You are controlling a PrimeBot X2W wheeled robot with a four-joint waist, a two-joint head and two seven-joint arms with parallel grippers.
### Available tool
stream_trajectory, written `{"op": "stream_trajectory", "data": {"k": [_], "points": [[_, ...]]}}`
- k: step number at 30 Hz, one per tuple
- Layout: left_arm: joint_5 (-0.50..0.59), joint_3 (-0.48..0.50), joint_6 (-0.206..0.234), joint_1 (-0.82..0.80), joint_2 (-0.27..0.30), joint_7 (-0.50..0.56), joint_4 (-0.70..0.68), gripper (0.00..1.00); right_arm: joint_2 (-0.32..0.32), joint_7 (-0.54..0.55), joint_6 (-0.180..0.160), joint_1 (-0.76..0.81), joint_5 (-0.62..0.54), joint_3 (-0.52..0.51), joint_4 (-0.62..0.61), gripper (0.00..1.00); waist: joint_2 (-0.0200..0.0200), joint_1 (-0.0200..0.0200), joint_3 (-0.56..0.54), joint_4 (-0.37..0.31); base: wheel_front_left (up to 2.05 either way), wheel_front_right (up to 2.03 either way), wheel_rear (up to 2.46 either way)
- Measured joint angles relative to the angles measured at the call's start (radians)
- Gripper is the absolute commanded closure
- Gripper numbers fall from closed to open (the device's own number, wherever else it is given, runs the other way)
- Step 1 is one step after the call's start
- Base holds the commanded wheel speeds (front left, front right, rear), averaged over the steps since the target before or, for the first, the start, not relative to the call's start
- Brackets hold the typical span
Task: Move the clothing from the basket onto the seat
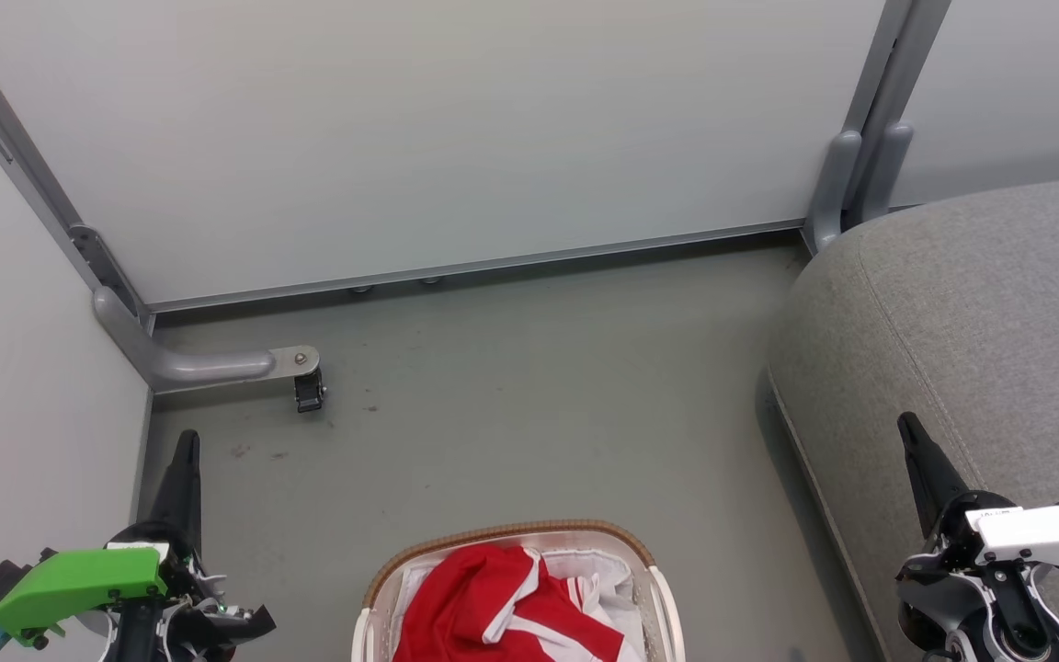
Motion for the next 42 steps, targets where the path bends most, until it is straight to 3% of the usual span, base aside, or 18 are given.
{"op": "stream_trajectory", "data": {"k": [26,27,37,42], "points": [[0.000,0.000,0.000,0.000,0.000,0.000,0.000,1.00,0.000,0.000,0.000,0.000,0.000,0.000,0.000,1.00,0.0000,0.0000,0.000,0.000,0.00,0.00,0.00],[0.000,0.000,0.000,0.000,0.000,0.000,0.000,0.00,0.000,0.000,0.000,0.000,0.000,0.000,0.000,0.00,0.0000,0.0000,0.000,0.000,0.00,0.00,0.00],[0.009,-0.013,0.002,0.031,-0.009,-0.028,0.048,0.00,0.004,-0.022,0.000,0.032,-0.018,0.018,0.033,0.00,0.0000,0.0000,0.001,0.000,0.00,0.00,0.00],[0.080,-0.024,0.002,0.029,-0.003,-0.053,0.056,0.00,-0.024,-0.050,0.000,0.027,-0.077,0.052,0.034,0.00,0.0000,0.0000,0.002,0.000,0.00,0.00,0.00]]}}
